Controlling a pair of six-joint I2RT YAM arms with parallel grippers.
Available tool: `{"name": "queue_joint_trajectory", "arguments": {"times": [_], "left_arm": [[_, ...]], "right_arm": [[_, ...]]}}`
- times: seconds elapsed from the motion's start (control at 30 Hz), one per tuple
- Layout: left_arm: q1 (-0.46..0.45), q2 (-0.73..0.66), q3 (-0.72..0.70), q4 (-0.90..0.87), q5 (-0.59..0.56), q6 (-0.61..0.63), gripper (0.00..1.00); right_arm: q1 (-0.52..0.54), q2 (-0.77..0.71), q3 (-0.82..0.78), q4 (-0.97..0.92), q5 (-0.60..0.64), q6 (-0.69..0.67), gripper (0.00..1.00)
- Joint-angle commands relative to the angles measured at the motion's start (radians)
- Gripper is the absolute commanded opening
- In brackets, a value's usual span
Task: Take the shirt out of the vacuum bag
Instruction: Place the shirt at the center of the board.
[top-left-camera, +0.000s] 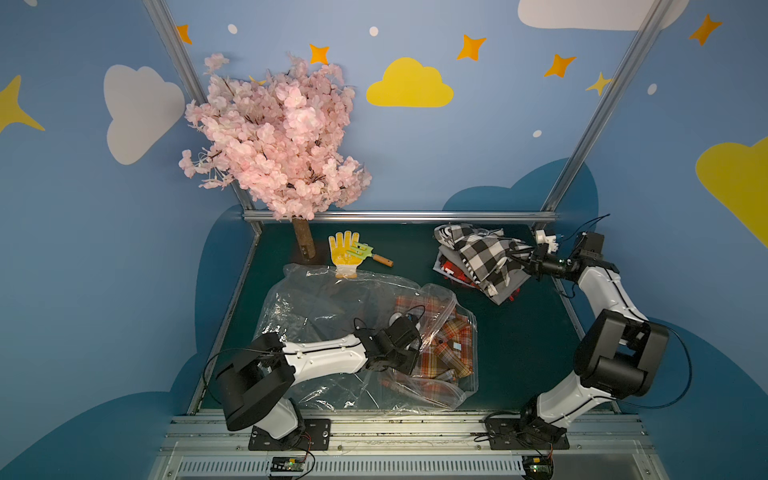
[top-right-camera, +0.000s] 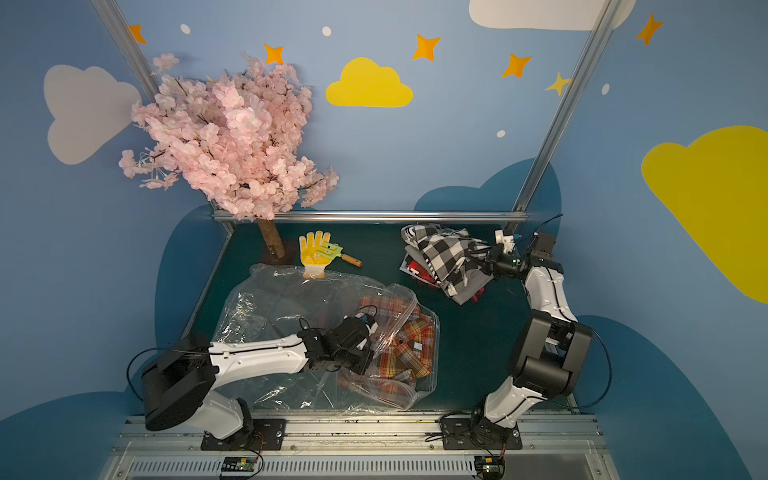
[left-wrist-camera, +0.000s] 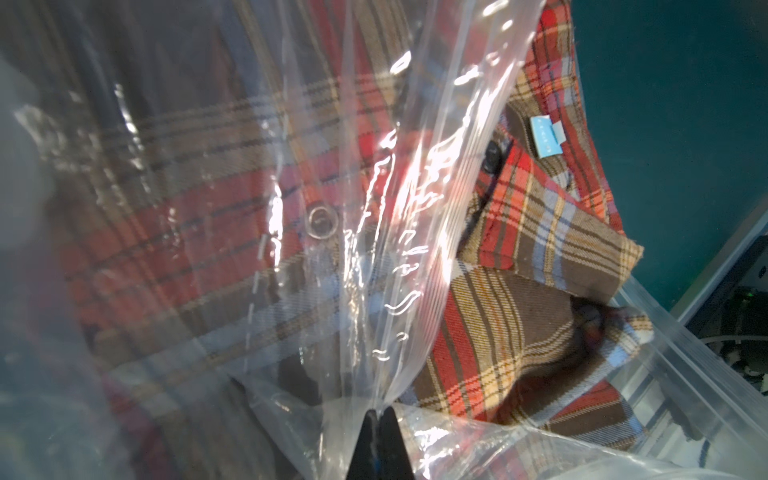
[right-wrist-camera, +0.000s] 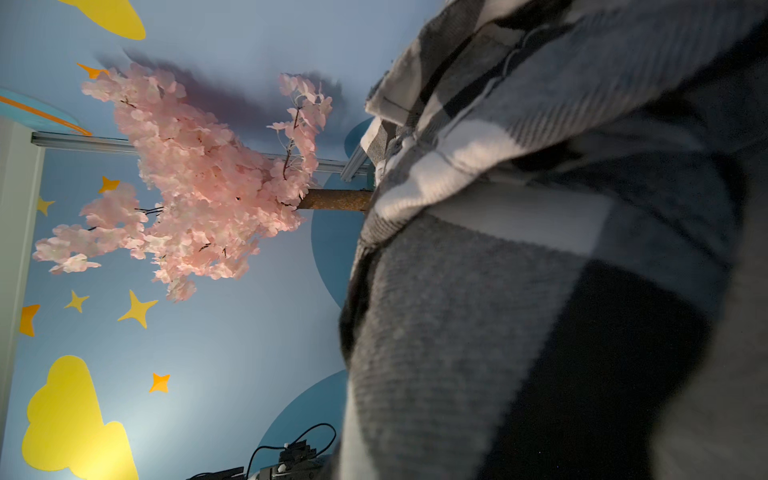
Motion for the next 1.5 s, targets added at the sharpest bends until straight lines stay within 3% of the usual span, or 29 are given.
{"name": "queue_joint_trajectory", "arguments": {"times": [0.0, 0.2, 0.43, 0.7, 0.83, 0.93, 1.1, 1.47], "left_arm": [[-0.003, -0.027, -0.021, -0.009, -0.003, 0.008, 0.03], [-0.003, -0.032, -0.032, -0.002, 0.001, 0.012, 0.03], [-0.003, -0.031, -0.045, 0.009, 0.009, 0.015, 0.03], [-0.003, -0.042, -0.056, 0.02, 0.007, 0.002, 0.03], [-0.003, -0.033, -0.056, 0.024, 0.011, 0.005, 0.03], [-0.003, -0.022, -0.048, 0.025, 0.016, 0.006, 0.03], [-0.003, -0.026, -0.045, 0.022, 0.014, 0.008, 0.03], [-0.003, -0.027, -0.03, 0.024, 0.026, 0.015, 0.03]], "right_arm": [[-0.018, -0.018, -0.024, -0.079, 0.033, -0.094, 0.0], [-0.077, 0.02, -0.063, -0.23, 0.209, -0.174, 0.0], [-0.123, 0.115, 0.001, -0.281, 0.205, -0.212, 0.02], [-0.168, 0.117, 0.103, -0.326, 0.305, -0.207, 0.18], [-0.191, 0.153, 0.138, -0.299, 0.283, -0.192, 0.32], [-0.193, 0.157, 0.119, -0.177, 0.225, -0.125, 0.53], [-0.194, 0.074, 0.034, -0.108, 0.212, -0.094, 0.74], [-0.296, -0.12, -0.246, -0.073, 0.35, -0.089, 0.8]]}}
